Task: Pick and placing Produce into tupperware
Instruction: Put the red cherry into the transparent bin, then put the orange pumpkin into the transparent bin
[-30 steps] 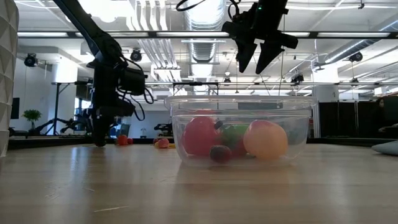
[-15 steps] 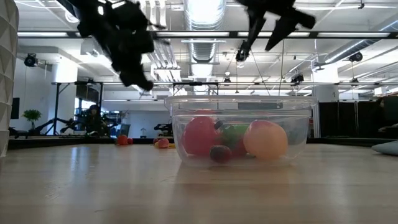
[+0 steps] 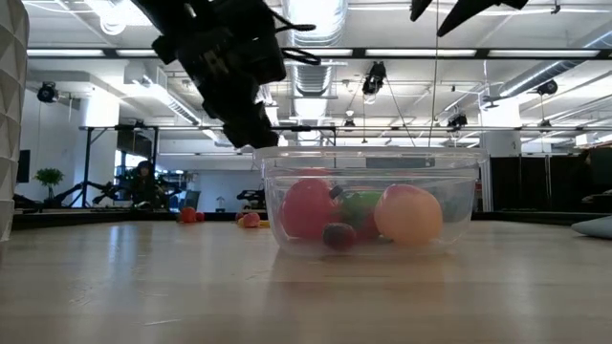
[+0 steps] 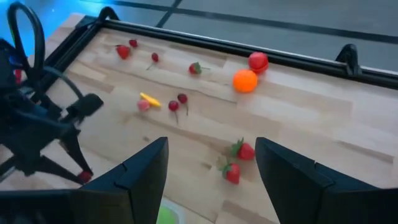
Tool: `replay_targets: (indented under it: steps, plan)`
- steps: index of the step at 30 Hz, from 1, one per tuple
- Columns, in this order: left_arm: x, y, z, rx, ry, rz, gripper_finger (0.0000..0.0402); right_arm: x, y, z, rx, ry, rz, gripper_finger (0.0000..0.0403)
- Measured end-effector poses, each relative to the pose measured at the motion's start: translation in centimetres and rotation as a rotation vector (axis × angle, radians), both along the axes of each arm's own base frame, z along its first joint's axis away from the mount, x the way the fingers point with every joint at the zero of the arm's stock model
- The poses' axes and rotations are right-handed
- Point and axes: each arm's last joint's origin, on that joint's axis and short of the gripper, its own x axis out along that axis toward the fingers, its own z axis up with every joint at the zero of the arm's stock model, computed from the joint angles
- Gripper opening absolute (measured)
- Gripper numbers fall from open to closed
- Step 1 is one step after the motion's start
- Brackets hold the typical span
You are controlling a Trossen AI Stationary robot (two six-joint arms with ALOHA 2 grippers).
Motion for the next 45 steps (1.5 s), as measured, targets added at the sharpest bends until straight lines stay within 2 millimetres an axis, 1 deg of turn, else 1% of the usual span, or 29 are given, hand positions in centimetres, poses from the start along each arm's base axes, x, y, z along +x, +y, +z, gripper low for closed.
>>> replay_targets:
  steps: [6,11,15,18,20,24,29,35,43,45]
  plan:
    - [2.3,-2.5,-0.4,0.002,0.008,-0.068,0.0040,-0.1,0.8,-0.4,0.054,0.014,0.024,0.0233]
    - [3.4,-3.0,-1.7,-0.021,0.064,-0.028,0.0044,-0.3,1.5,-0.5,0.065,0.020,0.046,0.0233]
    - [4.0,-3.0,-2.0,-0.039,0.060,-0.005,0.0078,-0.5,1.8,-0.6,0.073,0.039,0.062,0.0233]
    - [4.4,-3.0,-1.9,-0.081,0.043,0.054,0.0120,-0.6,1.8,-0.8,0.089,0.062,0.071,0.0233]
    - [4.5,-2.9,-1.6,-0.075,0.024,0.083,0.0149,-0.7,1.8,-0.8,0.098,0.072,0.075,0.0233]
    - [4.0,-2.7,-0.7,-0.034,0.007,0.122,0.0200,-0.8,1.8,-0.9,0.096,0.085,0.075,0.0233]
    - [3.0,-2.7,1.5,-0.033,-0.048,0.121,0.0235,-0.8,1.7,-0.9,0.084,0.103,0.091,0.0233]
    - [1.5,-2.7,3.9,-0.037,-0.122,0.116,0.0244,-0.8,1.8,-0.9,0.062,0.129,0.125,0.0233]
    - [-1.5,-2.5,7.7,-0.047,-0.192,0.122,0.0244,-0.8,1.7,-0.9,0.048,0.144,0.143,0.0233]
    - [-2.4,-2.4,8.6,-0.050,-0.208,0.125,0.0244,-0.7,1.4,-1.0,0.047,0.147,0.132,0.0233]
